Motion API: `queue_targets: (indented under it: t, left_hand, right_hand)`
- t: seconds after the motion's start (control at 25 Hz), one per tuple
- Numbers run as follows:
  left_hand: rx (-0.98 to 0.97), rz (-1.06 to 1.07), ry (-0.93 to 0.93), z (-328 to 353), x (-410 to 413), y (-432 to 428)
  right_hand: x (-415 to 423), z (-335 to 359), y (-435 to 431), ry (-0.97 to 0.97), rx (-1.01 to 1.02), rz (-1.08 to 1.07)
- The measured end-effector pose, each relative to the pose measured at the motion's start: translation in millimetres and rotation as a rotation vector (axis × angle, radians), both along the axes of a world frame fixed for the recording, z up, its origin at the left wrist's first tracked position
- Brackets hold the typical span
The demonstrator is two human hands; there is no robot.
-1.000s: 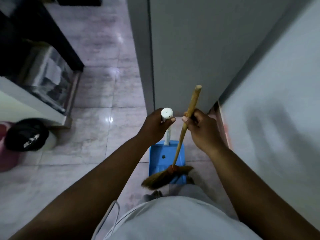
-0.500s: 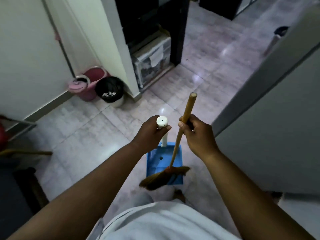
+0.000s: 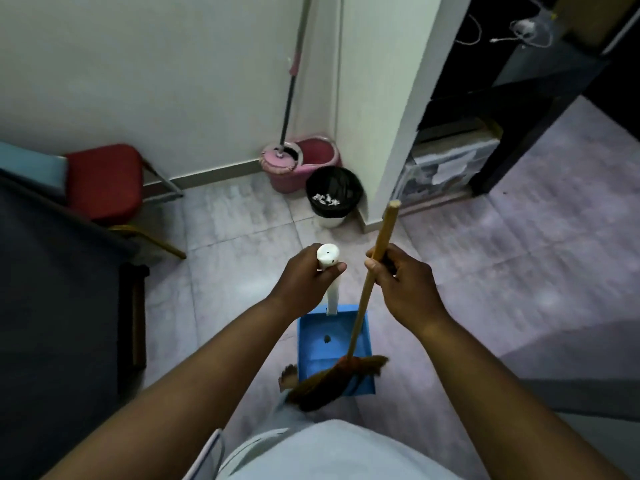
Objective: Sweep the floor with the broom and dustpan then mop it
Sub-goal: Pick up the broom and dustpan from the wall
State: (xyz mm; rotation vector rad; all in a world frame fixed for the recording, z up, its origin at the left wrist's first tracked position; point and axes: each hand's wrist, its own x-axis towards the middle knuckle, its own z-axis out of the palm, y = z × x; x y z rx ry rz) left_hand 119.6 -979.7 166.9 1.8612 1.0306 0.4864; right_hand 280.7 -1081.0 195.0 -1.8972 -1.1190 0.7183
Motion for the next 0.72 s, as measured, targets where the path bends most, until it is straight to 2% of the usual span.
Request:
queue_targets:
  t: [0.4, 0.72]
  left_hand:
    - [0.024, 0.171, -0.018, 16.2, -89.4, 188.7]
    - [0.020, 0.357, 0.021, 6.5, -112.8, 350.2]
  right_hand:
    - [-74.7, 15.2, 212.7, -0.025, 0.048, 0.204]
    - [-79.7, 2.3, 392.9, -0.034, 0.094, 0.377]
